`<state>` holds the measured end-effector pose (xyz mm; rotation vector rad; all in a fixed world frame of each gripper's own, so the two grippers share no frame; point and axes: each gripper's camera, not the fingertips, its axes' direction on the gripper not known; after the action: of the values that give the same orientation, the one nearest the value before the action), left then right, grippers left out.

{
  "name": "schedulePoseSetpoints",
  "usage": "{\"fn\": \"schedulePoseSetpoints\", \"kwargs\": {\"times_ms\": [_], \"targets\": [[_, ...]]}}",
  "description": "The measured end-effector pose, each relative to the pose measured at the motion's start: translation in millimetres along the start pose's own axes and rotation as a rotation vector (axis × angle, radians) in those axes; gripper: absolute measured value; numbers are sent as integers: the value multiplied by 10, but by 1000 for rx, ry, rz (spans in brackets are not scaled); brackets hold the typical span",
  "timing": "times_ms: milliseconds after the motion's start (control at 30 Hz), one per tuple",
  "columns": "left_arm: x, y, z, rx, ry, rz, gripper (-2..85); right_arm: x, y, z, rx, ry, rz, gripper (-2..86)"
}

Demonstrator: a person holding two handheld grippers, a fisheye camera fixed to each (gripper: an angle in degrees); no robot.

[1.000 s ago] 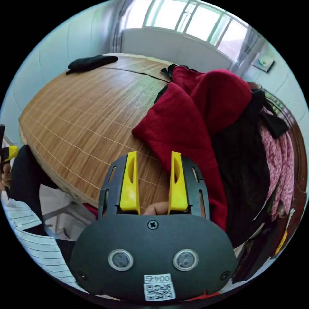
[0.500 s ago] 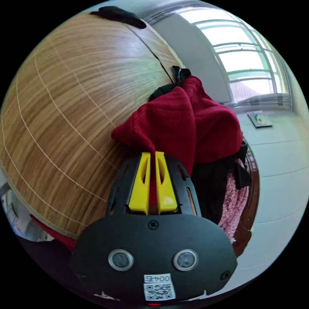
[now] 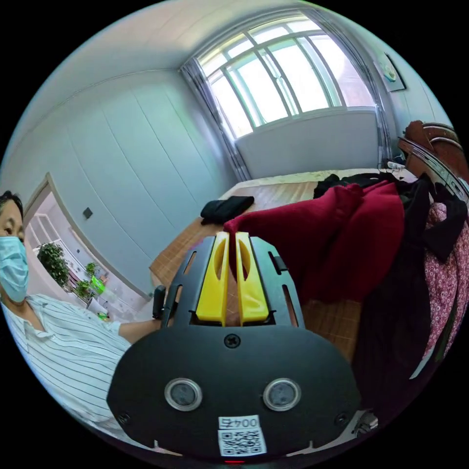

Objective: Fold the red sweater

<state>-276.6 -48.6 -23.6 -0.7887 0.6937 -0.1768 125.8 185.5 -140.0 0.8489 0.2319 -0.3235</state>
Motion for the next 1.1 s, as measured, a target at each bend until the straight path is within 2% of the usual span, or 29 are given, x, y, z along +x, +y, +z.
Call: {"fn": "schedulePoseSetpoints", "kwargs": {"times_ms": [200,267,333,433,533,633,933,1100], "targets": [[189,-49,222,87,-19,109,154,64,809,-946,162,-189,96,-1],[293,-9,386,79,-38,158,151,270,1218,-1195,235,-243,188,-1],[421,76,667,46,-39,218,146,706,1845,-1513,342,-311,388,-1],[619,218,1087,-17,-52,307,138,1161,2553,-1864,425,-309,601,1],[863,434,1592,-101,-123,407,130,1380,2971,-2087,442,-284,690,1],[1091,665,2082,-164,-222,489,123,1558,3140,-2224,477,-338,715,-2],[1647,1264,3037,-271,-274,701,122,1937,3212,-2512,476,-402,701,-6],[1883,1714,3337,-248,-297,796,121,2038,3260,-2618,469,-423,703,-4]]}}
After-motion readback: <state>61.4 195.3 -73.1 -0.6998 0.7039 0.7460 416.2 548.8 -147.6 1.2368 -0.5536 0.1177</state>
